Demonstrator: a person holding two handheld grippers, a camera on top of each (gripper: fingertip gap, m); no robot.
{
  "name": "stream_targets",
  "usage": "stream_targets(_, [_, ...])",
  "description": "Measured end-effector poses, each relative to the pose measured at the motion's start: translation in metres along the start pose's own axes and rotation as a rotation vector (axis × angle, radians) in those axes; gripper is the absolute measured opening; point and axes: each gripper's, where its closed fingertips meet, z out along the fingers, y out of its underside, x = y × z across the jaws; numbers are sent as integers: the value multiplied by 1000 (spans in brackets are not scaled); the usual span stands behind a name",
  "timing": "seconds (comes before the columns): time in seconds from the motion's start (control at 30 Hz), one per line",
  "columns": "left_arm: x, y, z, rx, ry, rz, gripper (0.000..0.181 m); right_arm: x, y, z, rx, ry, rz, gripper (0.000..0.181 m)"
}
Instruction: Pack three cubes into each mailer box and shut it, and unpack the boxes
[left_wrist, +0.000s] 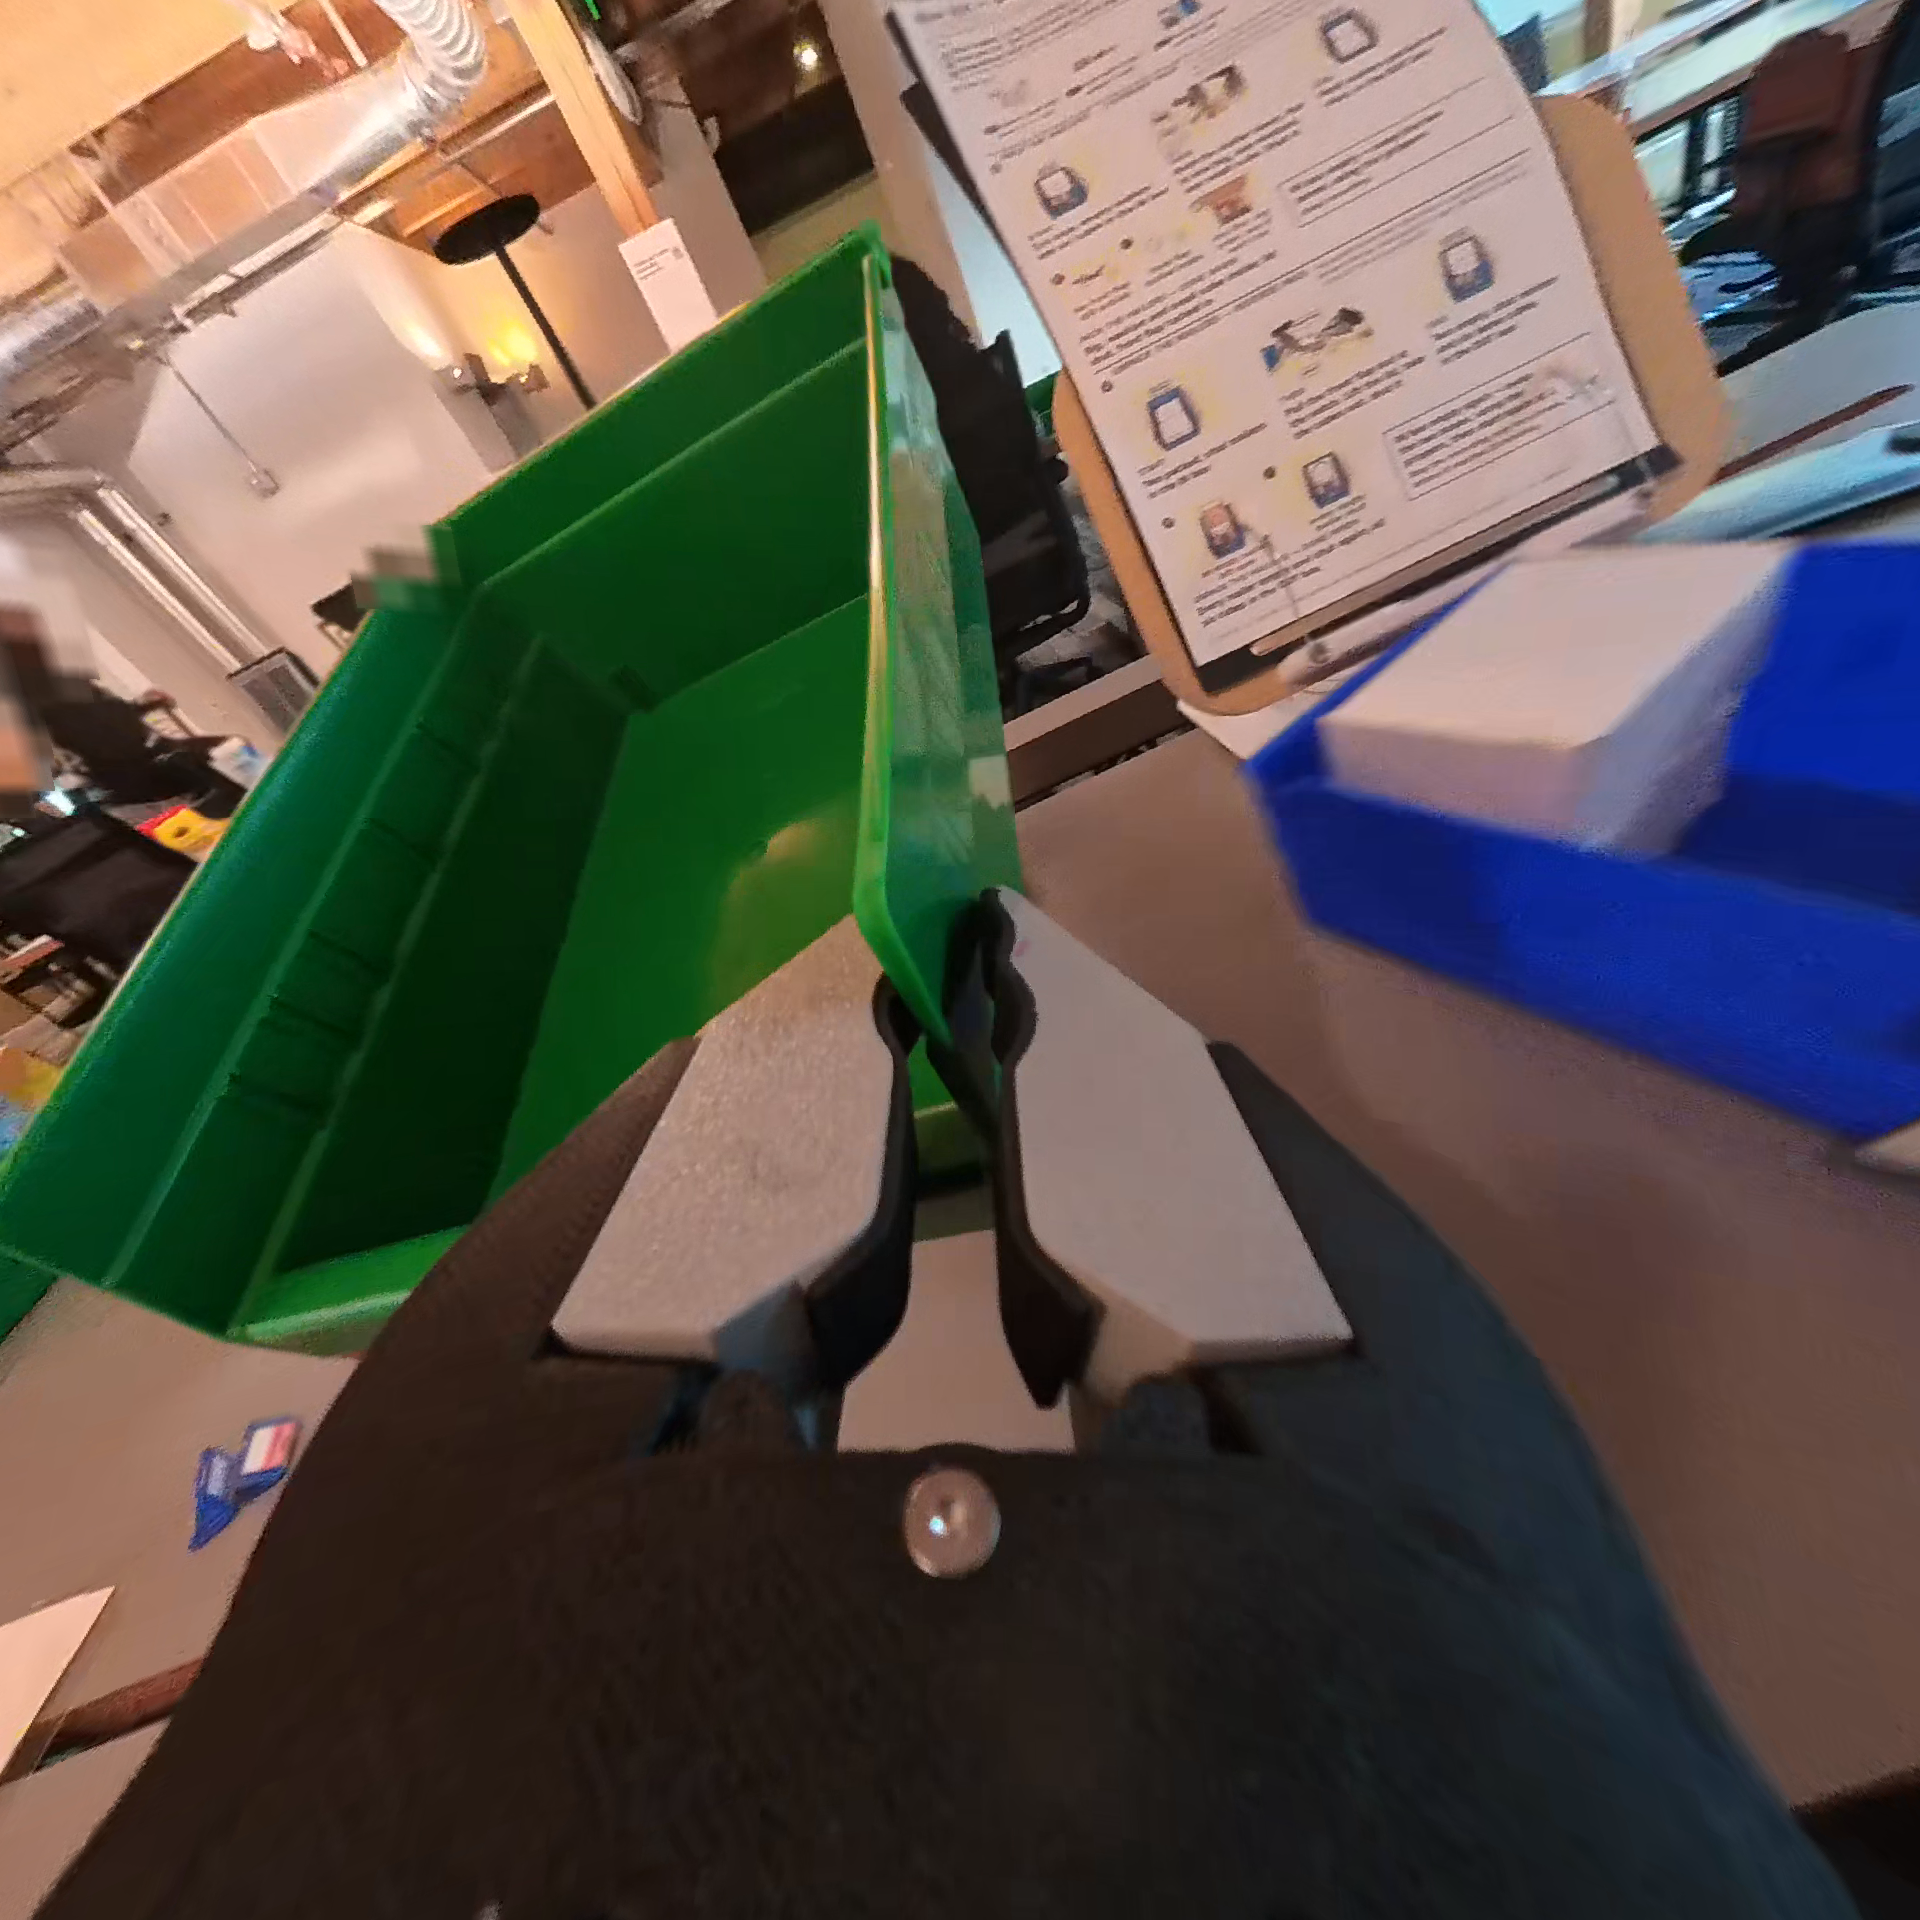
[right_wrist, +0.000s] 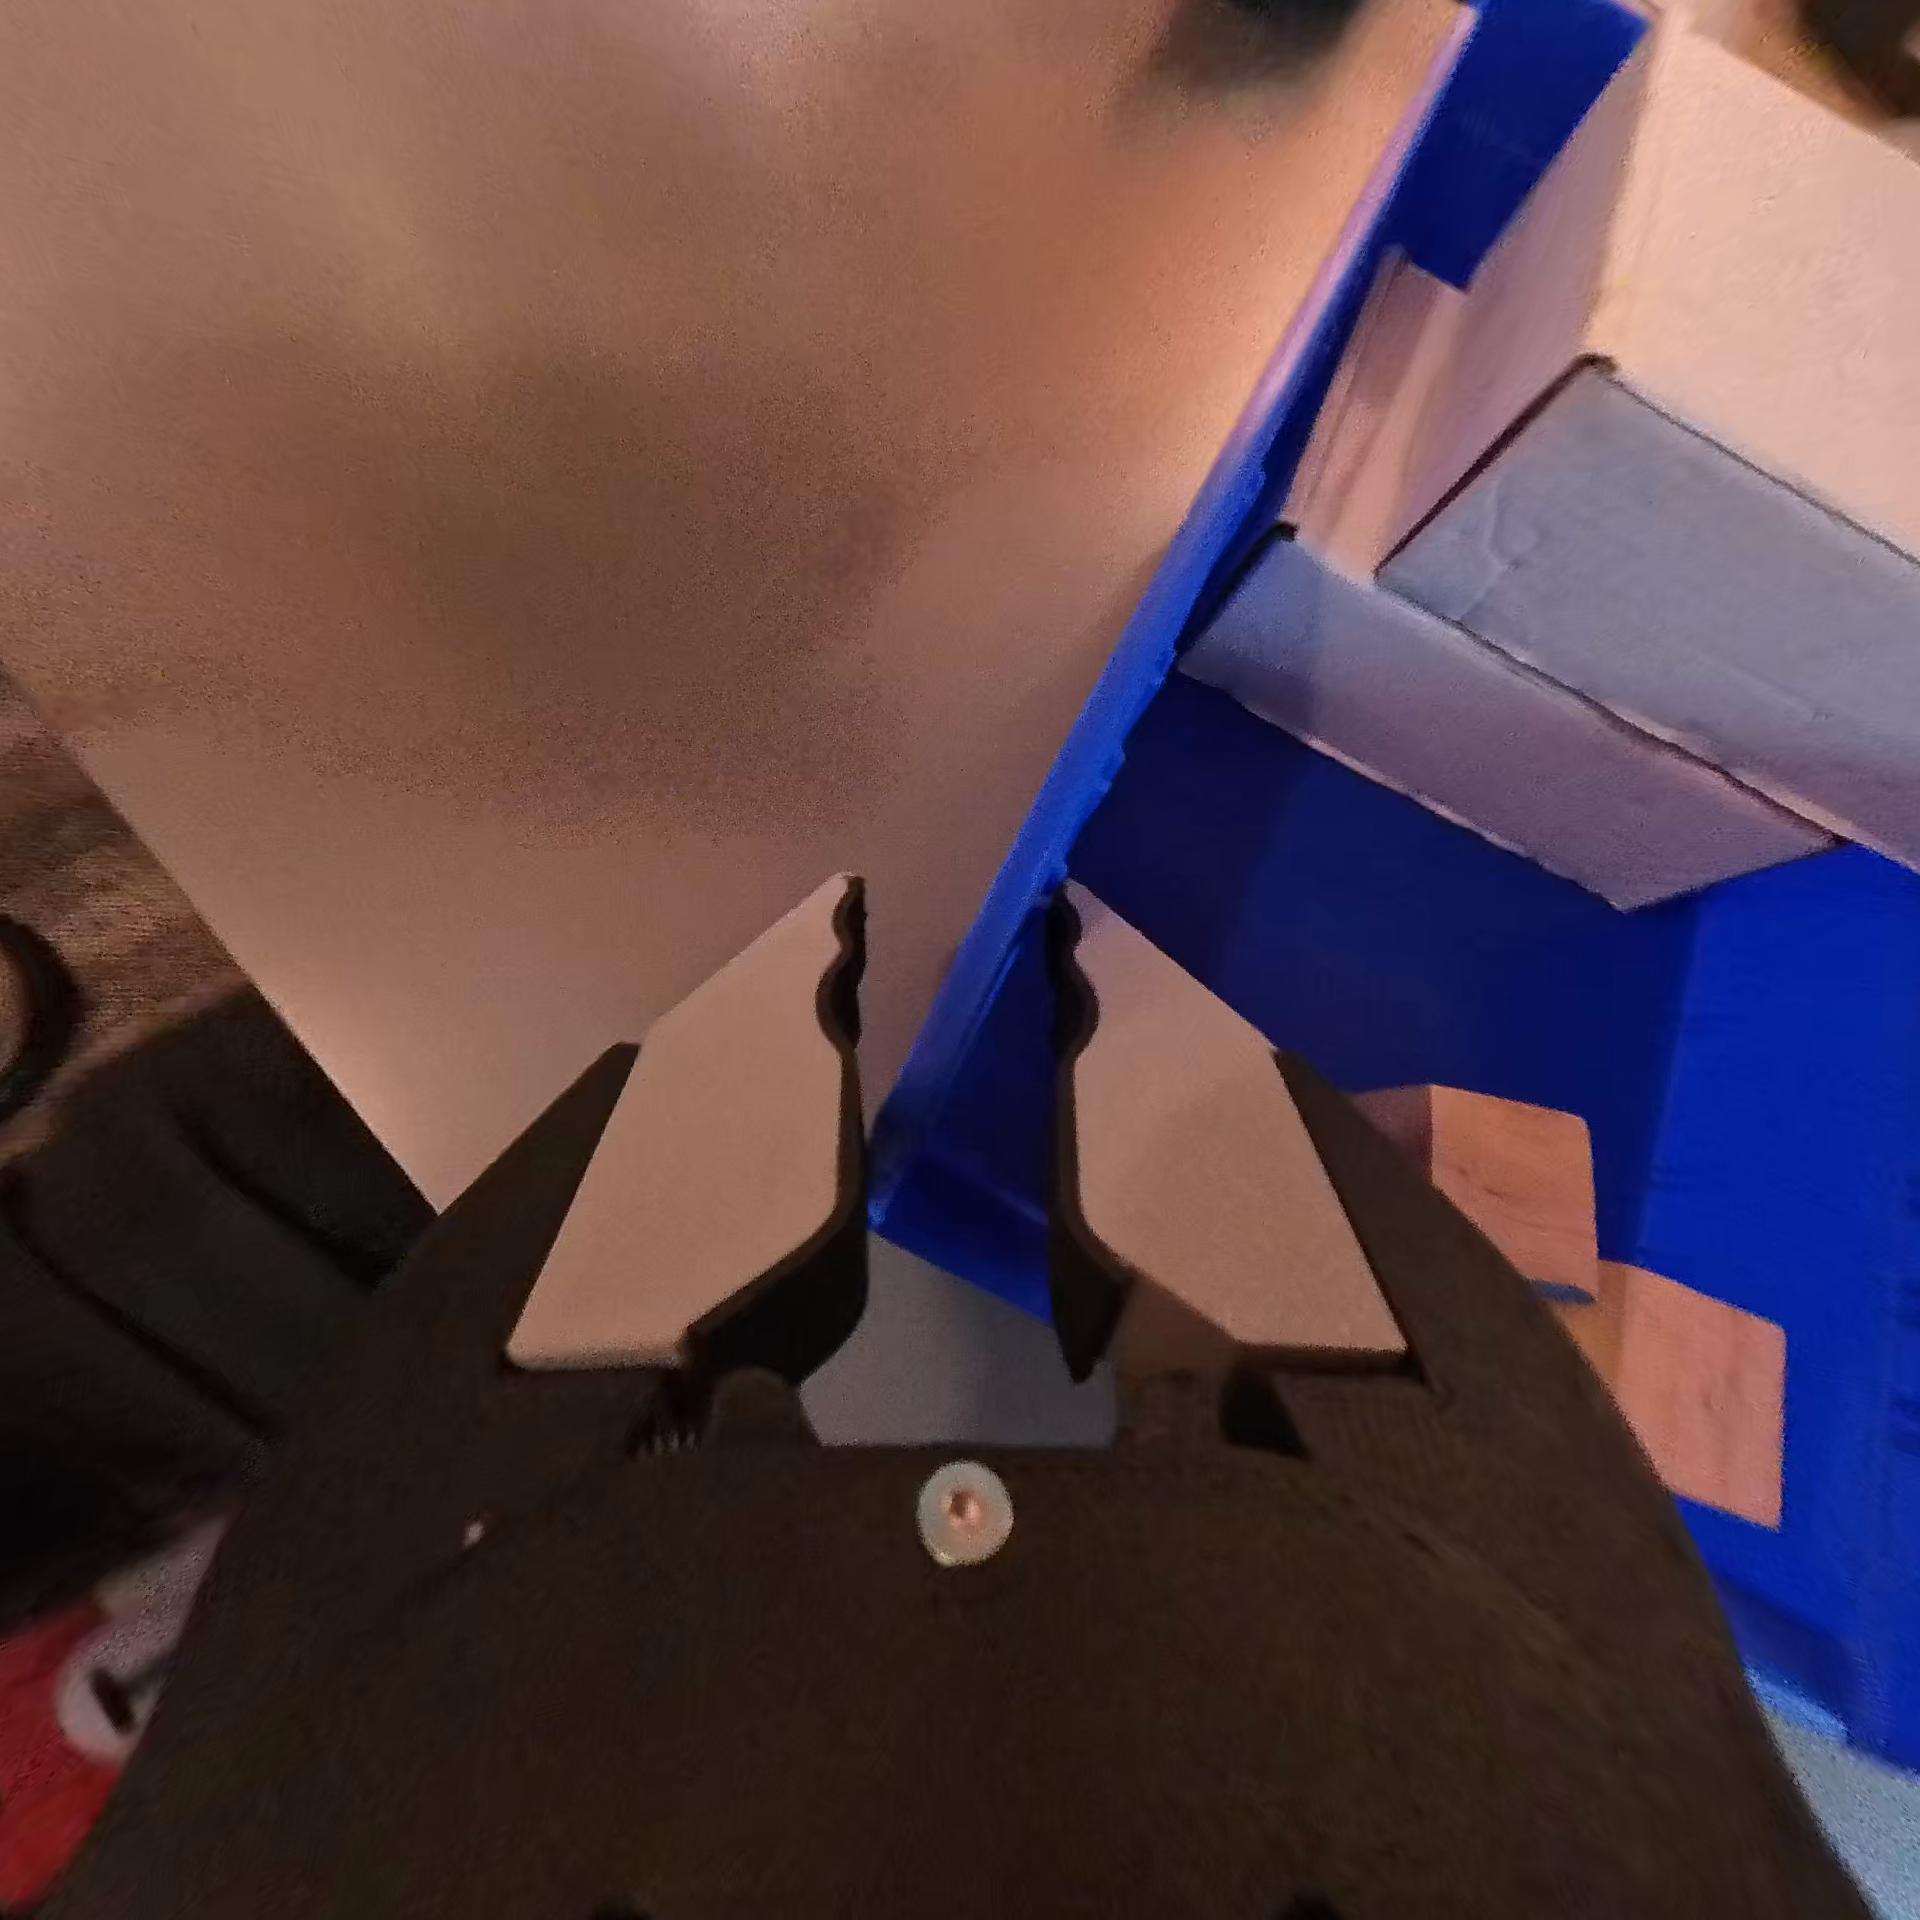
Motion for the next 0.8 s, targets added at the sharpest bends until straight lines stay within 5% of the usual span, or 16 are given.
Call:
stream_targets(0.17, [5, 6, 10, -5, 37, -13, 7, -90, -99, 36, 182, -151, -56, 55])
stream_targets(0.33, [-12, 13, 5, -12, 3, -47, 7, -81, -154, -22, 428, -57, -93, 69])
stream_targets(0.43, [-17, 2, -2, 52, -17, -43, 7, -46, -147, -57, 486, 21, -152, 67])
stream_targets(0.57, [5, -22, -10, 134, 4, 16, 6, 20, -104, -79, 360, 129, -148, 54])
stream_targets(0.8, [121, -61, -9, 227, 235, 110, 7, 139, -51, -147, 301, 365, -56, 56])
